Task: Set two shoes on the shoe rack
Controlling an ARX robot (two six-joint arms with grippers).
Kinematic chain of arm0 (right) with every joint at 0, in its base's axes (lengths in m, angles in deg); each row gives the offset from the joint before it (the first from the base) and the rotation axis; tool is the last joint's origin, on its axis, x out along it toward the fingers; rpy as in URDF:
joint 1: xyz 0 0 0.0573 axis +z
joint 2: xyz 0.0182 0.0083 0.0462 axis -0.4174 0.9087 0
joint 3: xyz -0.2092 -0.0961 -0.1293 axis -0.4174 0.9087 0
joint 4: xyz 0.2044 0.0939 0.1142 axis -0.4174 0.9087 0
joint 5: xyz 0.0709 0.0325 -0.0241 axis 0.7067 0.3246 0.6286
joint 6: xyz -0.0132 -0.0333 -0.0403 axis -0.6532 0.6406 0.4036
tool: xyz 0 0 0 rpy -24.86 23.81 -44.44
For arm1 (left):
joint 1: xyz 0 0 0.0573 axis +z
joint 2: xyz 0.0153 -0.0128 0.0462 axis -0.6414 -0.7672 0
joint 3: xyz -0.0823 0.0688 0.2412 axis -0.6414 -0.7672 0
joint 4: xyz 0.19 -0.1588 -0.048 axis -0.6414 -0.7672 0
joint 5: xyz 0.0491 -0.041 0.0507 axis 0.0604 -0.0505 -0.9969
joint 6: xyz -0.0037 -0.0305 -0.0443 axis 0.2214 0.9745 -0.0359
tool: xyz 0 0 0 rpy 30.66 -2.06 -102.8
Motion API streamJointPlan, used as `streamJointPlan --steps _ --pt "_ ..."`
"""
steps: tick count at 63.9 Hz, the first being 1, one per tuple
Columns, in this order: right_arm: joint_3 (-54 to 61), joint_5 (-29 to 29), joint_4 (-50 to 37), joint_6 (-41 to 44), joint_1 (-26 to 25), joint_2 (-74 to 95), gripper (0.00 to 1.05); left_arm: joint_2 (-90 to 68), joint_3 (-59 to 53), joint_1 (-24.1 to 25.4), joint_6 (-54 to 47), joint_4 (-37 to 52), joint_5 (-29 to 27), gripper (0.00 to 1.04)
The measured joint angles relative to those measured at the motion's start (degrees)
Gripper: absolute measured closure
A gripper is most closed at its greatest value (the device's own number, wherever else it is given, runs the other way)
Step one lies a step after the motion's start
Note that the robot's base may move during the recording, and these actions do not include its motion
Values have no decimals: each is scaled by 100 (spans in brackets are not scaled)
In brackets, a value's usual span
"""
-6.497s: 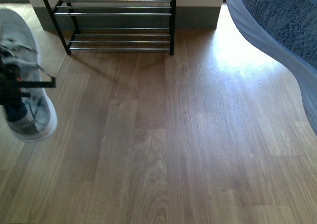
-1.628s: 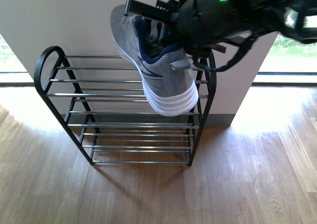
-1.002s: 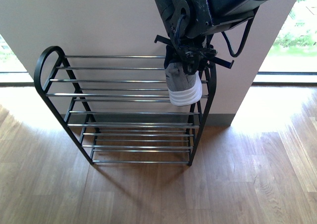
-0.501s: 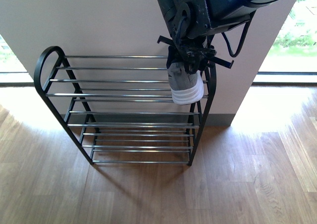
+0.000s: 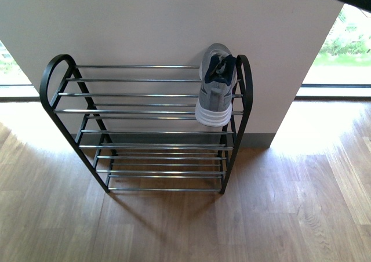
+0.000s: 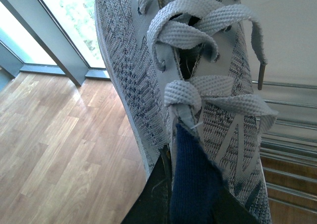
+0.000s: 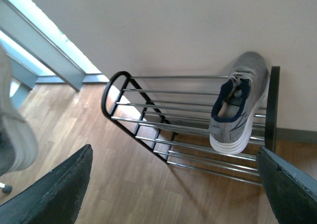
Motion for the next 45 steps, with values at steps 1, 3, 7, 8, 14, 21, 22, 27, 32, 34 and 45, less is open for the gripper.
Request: streamJointPlan --steps 1,3,7,8,14,21,22,27,32,34,45 --pt "109 46 4 74 -33 -190 9 0 0 0 0 0 0 103" --pt "240 63 11 120 -63 -431 9 0 0 0 0 2 0 103" --pt "328 76 13 205 -103 -678 9 0 0 0 0 0 -4 103" --pt "328 79 13 223 -111 -715 9 0 0 0 0 0 -7 103" --pt "691 -1355 -975 761 44 -713 19 0 0 0 0 2 0 103" --pt "1331 -2791 -1978 1539 -72 -914 36 0 0 -2 0 2 20 103" --pt "1421 -2841 -2020 1596 -133 -1001 40 0 0 0 0 2 17 103" --pt "1766 -2726 -2059 1829 -398 -1410 55 0 0 0 0 0 -26 103" --pt "2004 -2540 -2048 1902 -566 -1646 68 0 0 -4 0 0 -13 103" --pt "2094 -2474 -2028 1915 -634 -1735 73 0 0 -4 0 2 7 103" --pt "2441 -2135 -1873 1991 -955 -2232 100 0 0 -4 0 0 11 103"
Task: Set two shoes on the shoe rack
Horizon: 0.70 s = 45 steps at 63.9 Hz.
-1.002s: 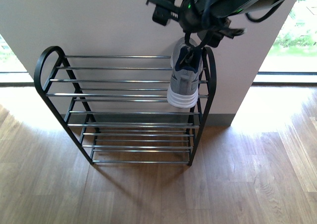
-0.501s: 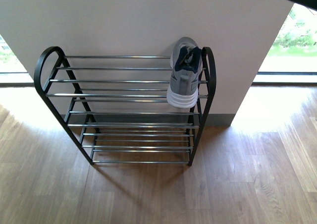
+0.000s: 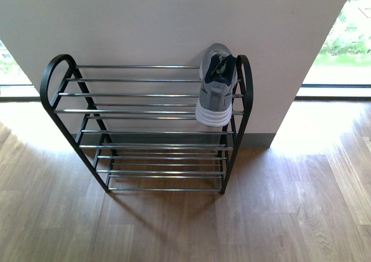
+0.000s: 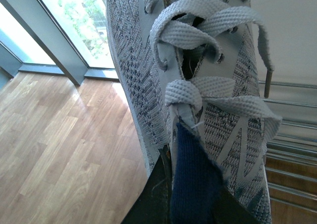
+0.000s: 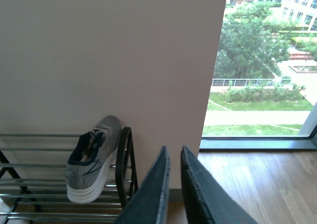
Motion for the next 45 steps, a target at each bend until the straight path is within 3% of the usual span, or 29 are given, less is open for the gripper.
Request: streamJointPlan --steps 4,9,18,23,32,45 --pt "118 105 83 26 -118 -203 103 0 0 0 22 -7 -48 103" --pt "286 251 249 26 -299 -525 103 -361 391 74 861 -730 -245 103" --pt "509 485 586 28 -533 -1086 103 -2057 1554 507 1578 -575 979 103" --pt "581 979 772 35 -887 -1353 103 -2914 2203 570 1480 -538 1620 103" --pt "756 1069 1073 35 -1119 -1836 103 -4894 3770 476 802 -872 3088 103" --pt "822 1071 1252 37 -1126 -2221 103 -6314 5215 369 352 -1379 3694 103"
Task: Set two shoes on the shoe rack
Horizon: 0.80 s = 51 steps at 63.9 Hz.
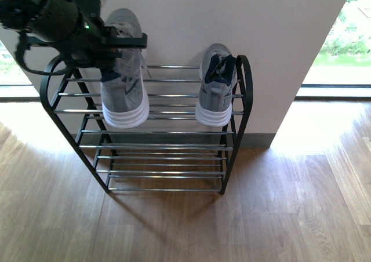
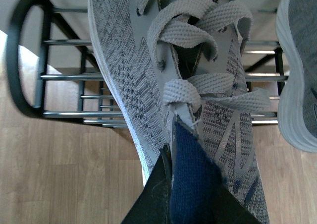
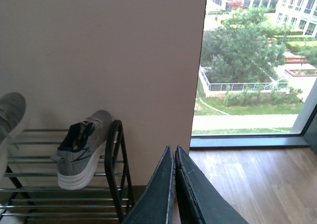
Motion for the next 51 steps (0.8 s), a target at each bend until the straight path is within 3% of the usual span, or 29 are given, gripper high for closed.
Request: streamJointPlan --steps 25,41,45,51 --pt "0 0 857 -2 -2 -872 103 -2024 2817 -175 -247 -1060 1005 103" --pt "0 -2 1270 0 -4 -1281 103 -2667 3727 -278 -341 -1589 1176 103" --pt "0 0 1357 0 -4 -1377 103 -2677 3744 -267 -400 -1587 1259 95" --pt "-2 -4 2203 -2 -7 -2022 103 -2651 3744 -243 -437 -1502 1292 79"
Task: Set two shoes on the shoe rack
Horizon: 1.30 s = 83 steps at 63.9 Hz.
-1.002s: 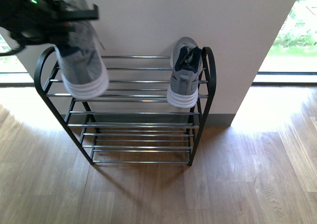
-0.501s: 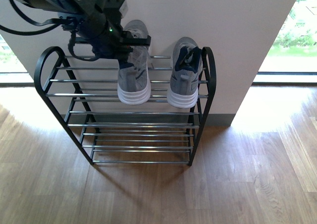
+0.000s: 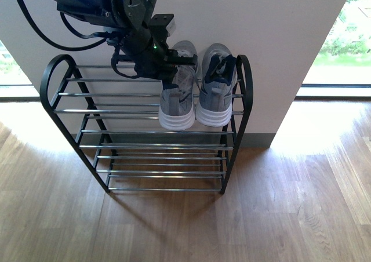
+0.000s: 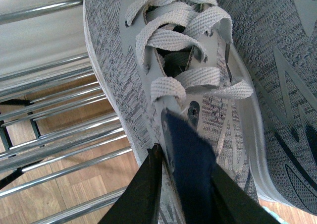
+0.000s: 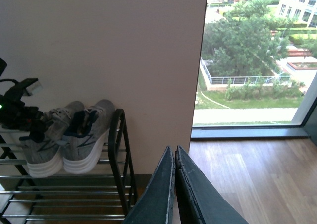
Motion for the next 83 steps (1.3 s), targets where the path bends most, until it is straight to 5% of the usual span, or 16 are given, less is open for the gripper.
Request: streamJointPlan --steps 14,25,42,58,62,72,83 --pt "0 -2 170 2 0 -328 103 907 -1056 13 186 1058 -911 41" --pt "0 0 170 2 0 -337 103 2857 -2883 39 304 1954 -2267 8" --pt "0 0 170 2 0 -339 103 5379 -5528 -2 446 2627 -3941 9" --pt "0 -2 170 2 0 -339 103 8059 -7543 -186 1410 1869 -5687 9" --pt "0 2 170 2 0 -339 103 8190 -7637 -186 1639 1843 -5700 9" --pt "0 -13 173 2 0 -341 103 8529 -9117 304 450 5117 -2911 36" --pt "0 -7 175 2 0 -341 103 9304 -10052 699 -55 5897 -2245 70"
